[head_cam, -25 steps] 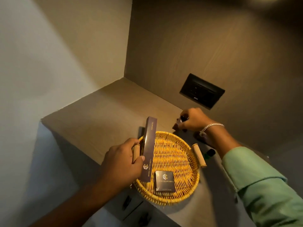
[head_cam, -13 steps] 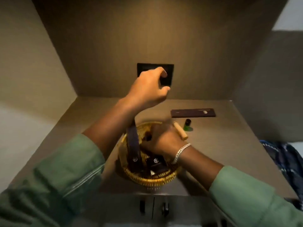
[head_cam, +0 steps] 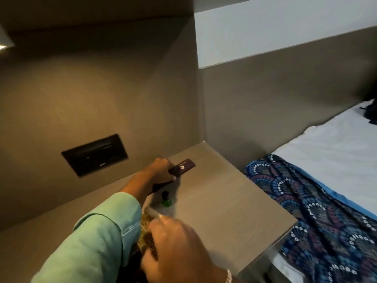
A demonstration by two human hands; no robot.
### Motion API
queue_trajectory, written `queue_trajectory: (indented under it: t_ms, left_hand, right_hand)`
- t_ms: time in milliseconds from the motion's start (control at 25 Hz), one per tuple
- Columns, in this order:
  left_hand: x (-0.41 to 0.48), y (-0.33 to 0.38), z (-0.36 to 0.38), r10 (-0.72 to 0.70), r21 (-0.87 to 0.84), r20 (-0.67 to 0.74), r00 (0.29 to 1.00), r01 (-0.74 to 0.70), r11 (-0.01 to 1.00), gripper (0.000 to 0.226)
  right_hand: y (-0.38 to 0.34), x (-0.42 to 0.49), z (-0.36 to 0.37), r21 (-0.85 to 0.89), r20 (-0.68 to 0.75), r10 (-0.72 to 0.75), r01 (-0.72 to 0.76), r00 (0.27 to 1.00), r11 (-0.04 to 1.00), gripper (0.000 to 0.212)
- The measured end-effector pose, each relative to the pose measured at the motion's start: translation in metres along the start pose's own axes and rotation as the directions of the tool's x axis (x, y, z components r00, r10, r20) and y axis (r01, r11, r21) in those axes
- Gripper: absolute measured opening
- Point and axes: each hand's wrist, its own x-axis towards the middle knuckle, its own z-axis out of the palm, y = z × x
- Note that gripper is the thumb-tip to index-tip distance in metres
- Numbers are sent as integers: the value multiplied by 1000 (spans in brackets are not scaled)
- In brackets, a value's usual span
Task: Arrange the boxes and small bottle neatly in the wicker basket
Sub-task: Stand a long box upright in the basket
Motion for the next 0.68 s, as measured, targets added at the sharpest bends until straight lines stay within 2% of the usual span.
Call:
queue_trajectory:
  t_ms: [120,200,240,360,440,480,560,640,680]
  left_hand:
    - [9,2,-9,-50,7,-26,998,51,999,43]
    - [0,2,-23,-142,-97,-113,983,132,987,46]
    - [-12,1,-33,-194,-201,-180,964,157,967,47]
    - [-70,-8,-70,-371,-519,-408,834,122,846,42]
    - [-123,-23,-82,-518,-683,-463,720,83,726,61]
    - [-148,-30,-81,-582,-731,-459,671,86,677,74]
    - [-198,-42,-64,-697,-755,-396,598,220,617,97]
    - [-227,-41,-37,-748,-767,-276,604,331,550,107]
    - [-234,-38,-24,-759,-788,-230,609,342,513,108]
  right_hand:
    - [27,9,-46,70,-116,44,-36,992,997,17]
    - [53,31,-54,113,-161,129,-112,979,987,21]
    - [64,45,-52,121,-145,144,-127,979,984,26]
    - [85,86,-36,44,19,101,-102,995,994,46]
    - [89,109,-23,-37,180,41,-34,983,999,54]
    - [90,117,-16,-38,239,25,-17,971,999,52]
    - [88,127,1,-6,323,1,1,946,1000,40]
    - [86,131,12,-32,328,-4,15,945,999,23]
    - [84,133,15,-52,320,-5,23,947,998,16]
